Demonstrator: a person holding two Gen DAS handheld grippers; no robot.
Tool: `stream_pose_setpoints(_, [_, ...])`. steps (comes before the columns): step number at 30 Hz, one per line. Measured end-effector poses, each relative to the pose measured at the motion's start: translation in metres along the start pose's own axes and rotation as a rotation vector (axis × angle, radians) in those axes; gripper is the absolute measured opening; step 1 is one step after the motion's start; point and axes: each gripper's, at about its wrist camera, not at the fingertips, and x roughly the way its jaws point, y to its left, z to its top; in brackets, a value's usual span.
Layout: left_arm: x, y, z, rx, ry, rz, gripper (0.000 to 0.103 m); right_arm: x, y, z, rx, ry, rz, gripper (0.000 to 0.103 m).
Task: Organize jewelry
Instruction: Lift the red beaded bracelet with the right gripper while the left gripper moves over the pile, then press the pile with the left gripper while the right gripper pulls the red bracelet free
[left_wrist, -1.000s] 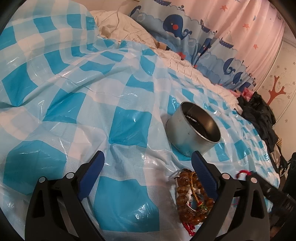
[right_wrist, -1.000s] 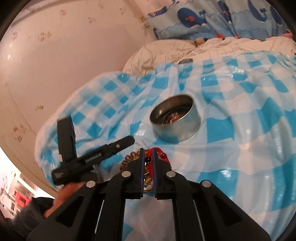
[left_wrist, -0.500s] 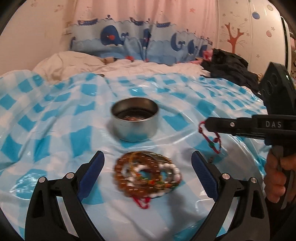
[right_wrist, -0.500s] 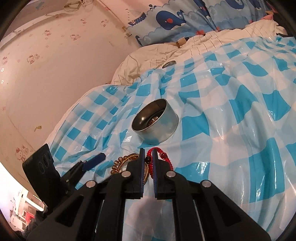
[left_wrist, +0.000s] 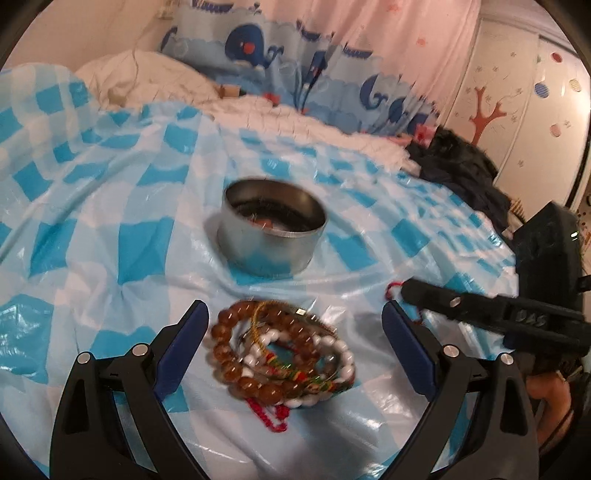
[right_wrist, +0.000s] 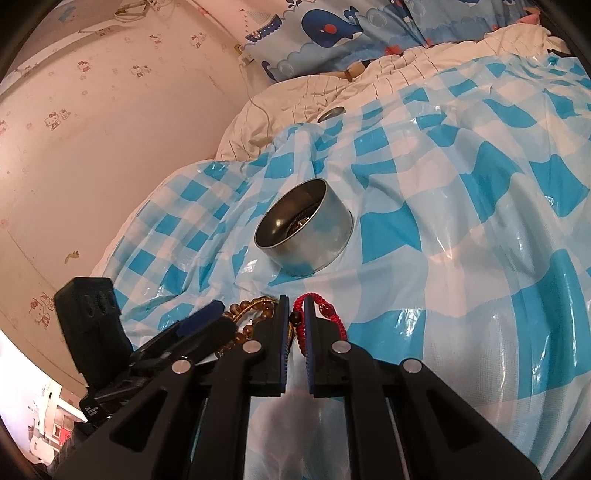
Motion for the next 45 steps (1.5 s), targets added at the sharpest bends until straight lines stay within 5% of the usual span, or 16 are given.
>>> stream_pose_setpoints(3, [-0.008, -0.007, 0.005, 0.028, -0.049, -0.028, 0.091, 0.001, -0.001, 0.0, 0.004, 0.001, 0.0, 0.008])
stream_pose_setpoints(9, [0.013, -0.007, 0.0, -0.003, 0.088, -0.023, 0.091, 0.003, -0.002, -0.001, 0.013, 0.008, -0.007, 0.009])
stream_pose_setpoints(18, [0.019, -0.006, -0.002, -0.047, 0.121, -0.062, 0.09, 0.009, -0.004, -0.003, 0.018, 0.025, -0.02, 0.009])
stream_pose_setpoints(21, [0.019, 0.001, -0.001, -0.121, 0.13, -0.107, 0.081, 0.012, -0.006, -0.004, 0.022, 0.034, -0.034, 0.009])
stream_pose_setpoints(25, [0.023, 0.01, -0.001, -0.197, 0.148, -0.141, 0.051, 0.018, -0.01, -0.007, 0.033, 0.053, -0.053, 0.009])
stream_pose_setpoints(31, [0.027, 0.017, -0.002, -0.207, 0.172, -0.071, 0.01, 0.023, -0.012, -0.01, 0.028, 0.063, -0.069, 0.009])
stream_pose_setpoints(45, [0.014, 0.009, 0.01, -0.166, 0.137, -0.053, 0.007, 0.029, -0.01, -0.016, -0.018, 0.065, -0.105, 0.013])
